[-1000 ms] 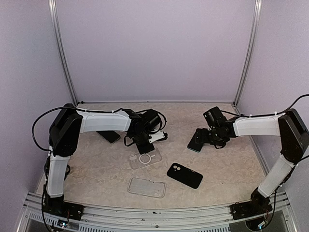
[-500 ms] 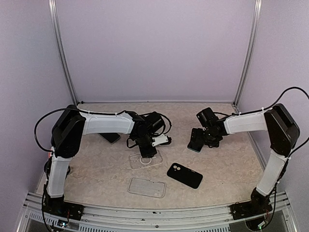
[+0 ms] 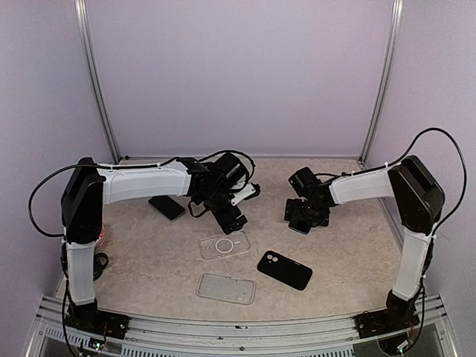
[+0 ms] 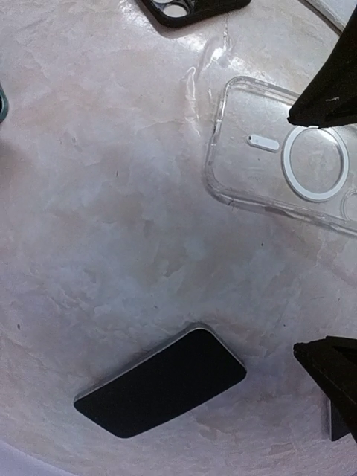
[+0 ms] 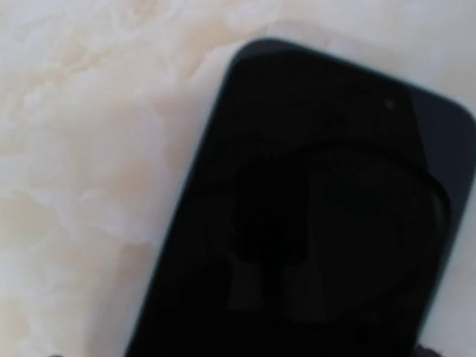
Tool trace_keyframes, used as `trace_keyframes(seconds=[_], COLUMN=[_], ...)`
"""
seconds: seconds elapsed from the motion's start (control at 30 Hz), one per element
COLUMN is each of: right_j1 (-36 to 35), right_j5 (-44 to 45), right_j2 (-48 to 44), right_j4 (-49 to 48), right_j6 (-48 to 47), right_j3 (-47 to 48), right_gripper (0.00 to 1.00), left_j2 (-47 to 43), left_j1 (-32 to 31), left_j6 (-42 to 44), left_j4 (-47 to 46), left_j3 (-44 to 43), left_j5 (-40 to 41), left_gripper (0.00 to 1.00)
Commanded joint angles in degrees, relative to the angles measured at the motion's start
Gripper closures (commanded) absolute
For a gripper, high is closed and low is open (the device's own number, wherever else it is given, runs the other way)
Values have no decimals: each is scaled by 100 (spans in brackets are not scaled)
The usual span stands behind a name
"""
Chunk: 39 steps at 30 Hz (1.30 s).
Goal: Put the phone into the phone case
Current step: Rotate the phone at the center of the board.
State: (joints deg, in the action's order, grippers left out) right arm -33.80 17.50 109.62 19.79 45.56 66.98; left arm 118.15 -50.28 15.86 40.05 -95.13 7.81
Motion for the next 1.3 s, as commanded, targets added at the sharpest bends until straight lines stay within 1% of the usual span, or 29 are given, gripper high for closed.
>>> trace_keyframes(seconds=[0.0, 0.2, 0.3, 0.47, 0.67, 0.8, 0.93, 1.13, 1.27], right_j1=[-99, -96, -100, -100, -99, -100, -91, -86, -91], right_j5=[162, 216, 267, -183, -728, -951, -1055, -1013, -845], right_j2=[258, 439, 656, 1048, 1240, 1136, 893, 378, 151], right_j4=[221, 281, 419, 290, -71, -388, -830, -2129, -2983], right_j6=[85, -54, -251, -1024, -1952, -2510, -2888, -2763, -2545], right_j3=[193, 416, 708, 1070, 1119, 852, 313, -945, -1509], right_gripper=[1, 1, 1, 1, 1, 1, 1, 1, 1], left_j2=[-466, -1148, -1470, -2021, -2684, -2998, -3257, -3601, -3801], left_j1=[12, -36, -85, -105, -169, -212, -251, -293, -315], left_j6=[-791, -1667, -2118, -2785, -3158, -3330, -3490, -3704, -3765], left_j4=[-222, -542, -678, -1024, -1307, -1423, -1456, -1748, -1893], left_j3=[323, 818, 1103, 1786, 2532, 2835, 2974, 3270, 3465], left_j5=[81, 264, 477, 573, 589, 630, 704, 646, 578], left_gripper=[1, 1, 1, 1, 1, 1, 1, 1, 1])
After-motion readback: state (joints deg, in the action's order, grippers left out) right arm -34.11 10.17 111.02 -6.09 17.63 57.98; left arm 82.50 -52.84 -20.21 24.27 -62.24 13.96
